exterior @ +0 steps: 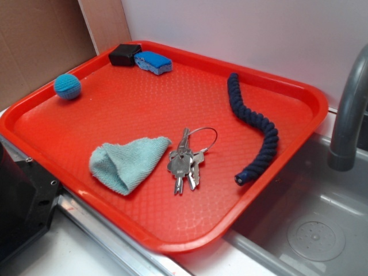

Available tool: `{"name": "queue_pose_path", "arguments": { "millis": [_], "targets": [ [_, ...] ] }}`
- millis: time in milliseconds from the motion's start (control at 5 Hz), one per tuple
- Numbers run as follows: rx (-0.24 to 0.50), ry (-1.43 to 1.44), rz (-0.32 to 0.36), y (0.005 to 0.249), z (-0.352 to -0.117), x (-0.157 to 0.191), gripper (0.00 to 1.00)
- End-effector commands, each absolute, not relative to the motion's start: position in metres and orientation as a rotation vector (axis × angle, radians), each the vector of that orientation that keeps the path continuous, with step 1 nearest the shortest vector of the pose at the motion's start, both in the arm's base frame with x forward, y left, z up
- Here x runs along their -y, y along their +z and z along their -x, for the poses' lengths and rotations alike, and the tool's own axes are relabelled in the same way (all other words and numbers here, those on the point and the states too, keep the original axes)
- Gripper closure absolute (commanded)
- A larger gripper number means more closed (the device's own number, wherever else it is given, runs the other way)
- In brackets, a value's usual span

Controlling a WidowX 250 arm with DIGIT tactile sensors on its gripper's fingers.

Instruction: Grab the blue rope.

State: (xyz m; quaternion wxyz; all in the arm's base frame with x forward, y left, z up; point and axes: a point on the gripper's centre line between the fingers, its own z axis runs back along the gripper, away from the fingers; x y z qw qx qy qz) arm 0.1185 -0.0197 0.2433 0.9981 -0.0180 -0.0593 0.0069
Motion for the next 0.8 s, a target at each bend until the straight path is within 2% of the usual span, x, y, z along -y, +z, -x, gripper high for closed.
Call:
{"name": "queue_pose_path", "arguments": {
  "millis": [0, 200, 400, 600],
  "targets": [
    [0.119, 0.014, 0.036, 0.243, -0.118, 0.02, 0.0],
    [0.024, -0.021, 0.088, 0.224, -0.159, 0.055, 0.0],
    [0.179, 0.215, 0.183, 0.214, -0.189, 0.073, 0.0],
    [0.179, 0.215, 0.183, 0.214, -0.189, 0.073, 0.0]
  ]
}}
